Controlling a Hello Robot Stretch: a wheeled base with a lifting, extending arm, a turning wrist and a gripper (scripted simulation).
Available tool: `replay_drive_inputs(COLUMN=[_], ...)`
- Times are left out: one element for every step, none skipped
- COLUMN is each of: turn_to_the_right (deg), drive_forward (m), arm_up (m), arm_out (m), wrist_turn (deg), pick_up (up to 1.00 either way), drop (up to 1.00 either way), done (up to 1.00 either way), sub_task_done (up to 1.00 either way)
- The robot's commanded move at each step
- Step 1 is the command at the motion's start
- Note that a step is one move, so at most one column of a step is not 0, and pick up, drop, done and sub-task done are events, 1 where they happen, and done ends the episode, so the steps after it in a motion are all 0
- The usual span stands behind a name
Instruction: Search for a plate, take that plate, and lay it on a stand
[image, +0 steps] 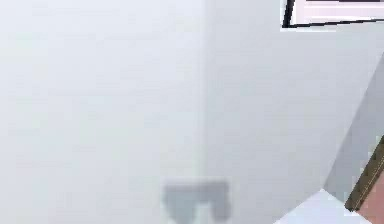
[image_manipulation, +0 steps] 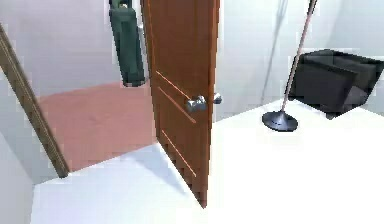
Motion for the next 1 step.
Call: replay_drive_inputs(turn_to_the_right=[45.0], drive_forward=[0.0], arm_up=[0.0], arm_out=[0.0], wrist_turn=[0.0], pick_up=[0.0], drop=[0.0], done=[0.0], sub_task_done=[0.0])
